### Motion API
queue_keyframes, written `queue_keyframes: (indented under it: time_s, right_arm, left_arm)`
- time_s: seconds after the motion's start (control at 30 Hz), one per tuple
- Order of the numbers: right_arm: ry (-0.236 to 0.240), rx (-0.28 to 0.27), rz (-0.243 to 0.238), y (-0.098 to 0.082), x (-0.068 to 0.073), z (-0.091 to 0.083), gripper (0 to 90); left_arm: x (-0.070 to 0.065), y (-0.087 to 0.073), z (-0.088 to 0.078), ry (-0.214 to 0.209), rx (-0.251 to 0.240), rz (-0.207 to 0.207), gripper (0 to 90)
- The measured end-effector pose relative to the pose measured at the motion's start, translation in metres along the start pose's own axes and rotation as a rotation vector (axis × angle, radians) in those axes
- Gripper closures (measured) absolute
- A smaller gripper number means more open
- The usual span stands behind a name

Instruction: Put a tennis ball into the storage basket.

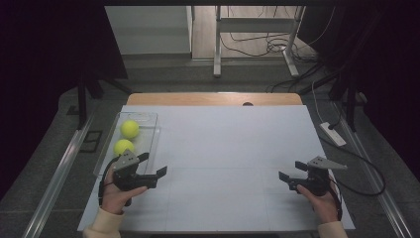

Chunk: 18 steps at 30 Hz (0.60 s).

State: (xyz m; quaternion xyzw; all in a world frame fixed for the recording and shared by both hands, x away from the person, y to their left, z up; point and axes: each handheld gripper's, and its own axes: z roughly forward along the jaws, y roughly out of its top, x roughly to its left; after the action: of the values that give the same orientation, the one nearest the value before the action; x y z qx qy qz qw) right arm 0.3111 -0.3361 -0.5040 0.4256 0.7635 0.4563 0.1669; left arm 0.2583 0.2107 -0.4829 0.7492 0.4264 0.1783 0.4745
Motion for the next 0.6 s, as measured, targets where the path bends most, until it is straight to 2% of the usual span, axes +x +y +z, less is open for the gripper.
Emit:
queue_keyframes:
  time_s: [0.17,0.6]
  right_arm:
    - [-0.001,0.000,-0.001,-0.0001,-0.0003,-0.0002,14.3]
    - [0.002,0.001,-0.015,0.0005,0.0005,0.0010,14.3]
  left_arm:
    - [-0.0024,0.0009,0.0028,0.003,0.006,0.016,12.9]
    - [0.0000,0.0012,0.0032,0.003,-0.001,0.000,12.8]
